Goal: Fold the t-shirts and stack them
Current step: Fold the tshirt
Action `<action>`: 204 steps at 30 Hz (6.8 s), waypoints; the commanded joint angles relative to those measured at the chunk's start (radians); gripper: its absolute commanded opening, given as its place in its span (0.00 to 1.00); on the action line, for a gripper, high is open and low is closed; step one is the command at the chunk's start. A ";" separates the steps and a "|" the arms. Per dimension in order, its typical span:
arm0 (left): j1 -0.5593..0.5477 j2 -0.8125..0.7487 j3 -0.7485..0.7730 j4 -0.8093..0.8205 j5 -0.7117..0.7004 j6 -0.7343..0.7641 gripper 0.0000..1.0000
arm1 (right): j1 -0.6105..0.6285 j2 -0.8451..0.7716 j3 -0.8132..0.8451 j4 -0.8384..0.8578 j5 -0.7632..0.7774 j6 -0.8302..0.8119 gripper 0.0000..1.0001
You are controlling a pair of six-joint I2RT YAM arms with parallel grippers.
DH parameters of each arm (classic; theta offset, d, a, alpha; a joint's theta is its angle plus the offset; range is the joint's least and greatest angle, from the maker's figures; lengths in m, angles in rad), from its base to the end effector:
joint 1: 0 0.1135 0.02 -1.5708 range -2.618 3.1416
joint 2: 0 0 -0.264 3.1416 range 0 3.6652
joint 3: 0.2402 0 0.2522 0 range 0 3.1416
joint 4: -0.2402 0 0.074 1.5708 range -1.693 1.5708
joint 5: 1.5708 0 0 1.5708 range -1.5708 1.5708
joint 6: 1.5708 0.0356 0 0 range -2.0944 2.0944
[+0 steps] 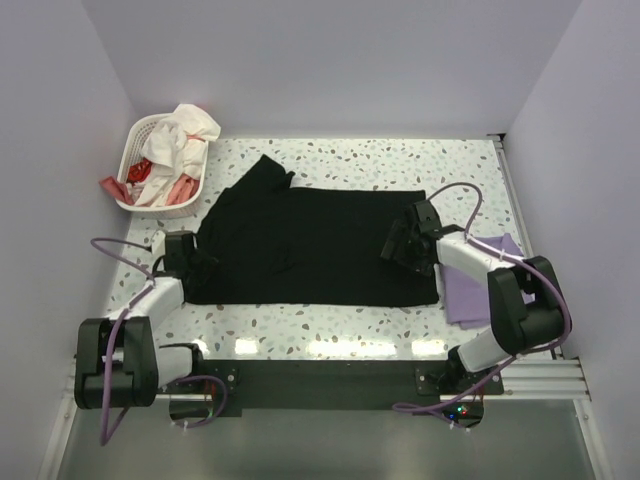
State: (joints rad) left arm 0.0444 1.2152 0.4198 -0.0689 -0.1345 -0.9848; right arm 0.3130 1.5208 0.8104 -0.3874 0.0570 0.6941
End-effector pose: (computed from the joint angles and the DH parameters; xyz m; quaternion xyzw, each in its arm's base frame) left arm 0.2129 0.0142 0.1449 -0.4810 0.8035 -0.1002 0.3363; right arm 0.2685 0.0848 0.1654 0.1906 0.9529 0.0887 0.2185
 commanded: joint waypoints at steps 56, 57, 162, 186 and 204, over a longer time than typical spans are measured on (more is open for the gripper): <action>-0.183 0.901 1.338 -0.111 -0.033 0.707 0.54 | -0.132 0.332 0.642 0.113 -0.140 -0.205 0.83; -0.183 0.934 1.365 -0.100 -0.037 0.727 0.54 | -0.132 0.343 0.653 0.114 -0.150 -0.211 0.82; -0.189 1.008 1.432 0.133 0.027 0.706 0.00 | -0.242 0.621 0.878 0.019 -0.059 -0.222 0.69; -0.186 0.896 1.281 0.198 0.044 0.681 0.00 | -0.252 0.819 1.052 -0.041 0.066 -0.216 0.38; -0.170 0.801 1.197 0.210 0.036 0.684 0.00 | -0.253 0.756 1.040 -0.048 0.010 -0.209 0.00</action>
State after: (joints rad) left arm -0.1371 2.0937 1.6279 0.0742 -0.0971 -0.2958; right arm 0.0597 2.3199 1.8408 -0.4114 0.0822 0.4816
